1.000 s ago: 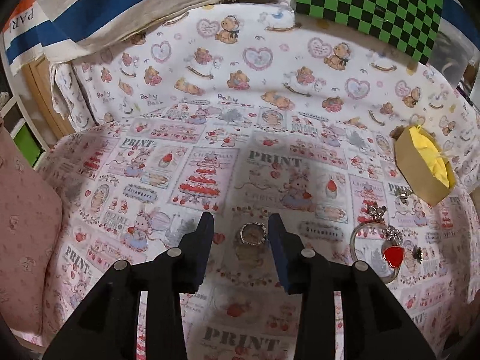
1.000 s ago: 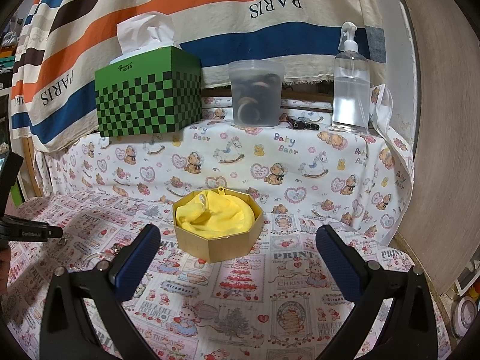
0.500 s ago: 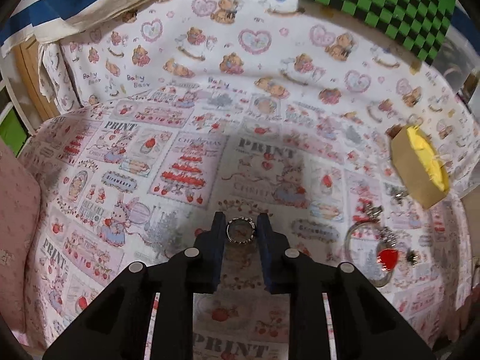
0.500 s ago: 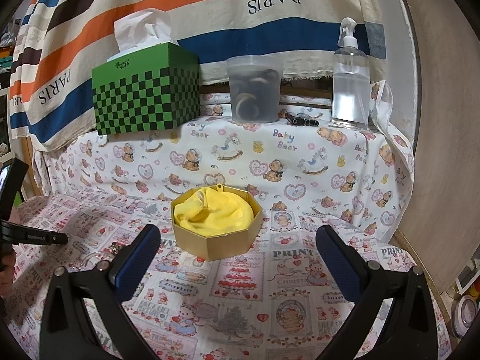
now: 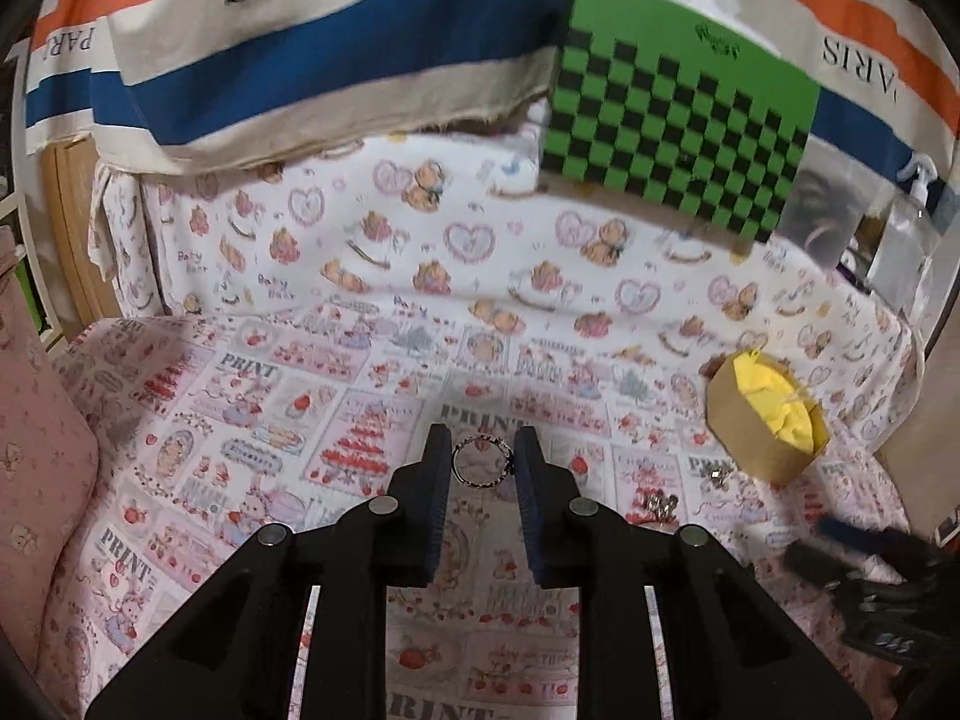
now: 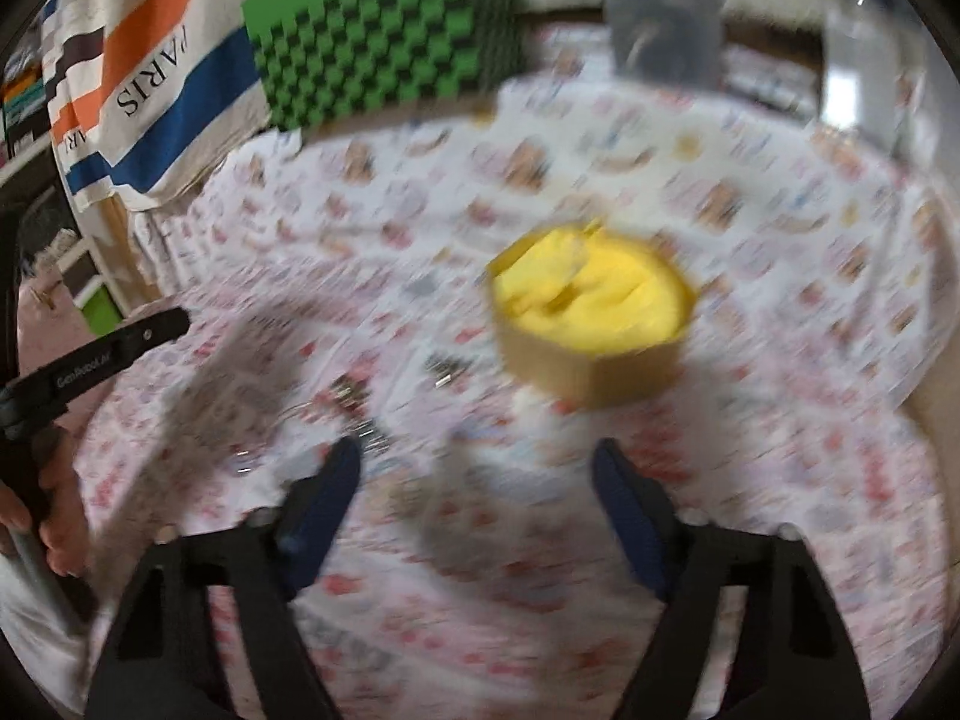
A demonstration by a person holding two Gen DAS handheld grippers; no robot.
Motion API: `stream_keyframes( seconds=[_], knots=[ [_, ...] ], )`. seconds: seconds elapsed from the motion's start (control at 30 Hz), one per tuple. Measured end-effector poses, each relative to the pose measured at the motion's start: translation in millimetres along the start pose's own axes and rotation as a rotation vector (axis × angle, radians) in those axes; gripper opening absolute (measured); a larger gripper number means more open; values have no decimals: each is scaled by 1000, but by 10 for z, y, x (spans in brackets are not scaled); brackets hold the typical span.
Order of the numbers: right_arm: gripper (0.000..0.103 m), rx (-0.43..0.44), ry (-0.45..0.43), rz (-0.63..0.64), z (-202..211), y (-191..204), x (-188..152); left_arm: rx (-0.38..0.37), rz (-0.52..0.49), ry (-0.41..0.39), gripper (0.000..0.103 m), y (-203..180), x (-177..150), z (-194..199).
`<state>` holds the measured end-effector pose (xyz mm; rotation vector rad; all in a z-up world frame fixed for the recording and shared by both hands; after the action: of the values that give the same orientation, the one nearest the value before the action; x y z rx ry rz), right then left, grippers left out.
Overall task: Organize jewelry
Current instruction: 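Lift the silver ring with the left tool while the right tool grasps a small silver charm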
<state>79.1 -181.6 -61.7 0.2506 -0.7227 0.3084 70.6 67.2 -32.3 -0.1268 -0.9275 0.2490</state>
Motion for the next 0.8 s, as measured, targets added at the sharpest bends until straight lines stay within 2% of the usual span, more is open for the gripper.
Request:
stream_keyframes(
  seconds=[0.07, 0.17, 0.37, 0.47, 0.57, 0.67, 0.8],
  knots=[
    [39, 49, 31, -16, -79, 63, -23, 3, 17, 3, 20, 38, 5, 1],
    [25, 70, 70, -17, -182, 138, -49, 15, 34, 37, 20, 77, -17, -53],
    [17, 46, 119, -18, -299, 131, -118, 11, 14, 25, 20, 23, -48, -28],
    [12, 7, 117, 22, -296, 151, -120, 17, -3, 16, 20, -5, -59, -14],
    [11, 2, 105, 22, -280, 131, -127, 39, 12, -7, 20, 23, -51, 20],
    [10, -38, 68, 64, -214, 123, -133, 40, 22, -26, 20, 56, -27, 53],
    [5, 53, 46, -2, -116, -2, -101, 21, 18, -37, 20, 35, -28, 71]
  ],
)
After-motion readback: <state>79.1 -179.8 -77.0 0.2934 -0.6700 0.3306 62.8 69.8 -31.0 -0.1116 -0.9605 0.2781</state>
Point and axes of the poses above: each gripper's, at about its wrist camera, not at the fingertips, and z roughly against the way its jaws point, y to its left, x to its top, the point moved 4 cm from there along -z, roughly the way its jaws point, and after that the axes turned 2 degrees about z, right-handed, at the moved point
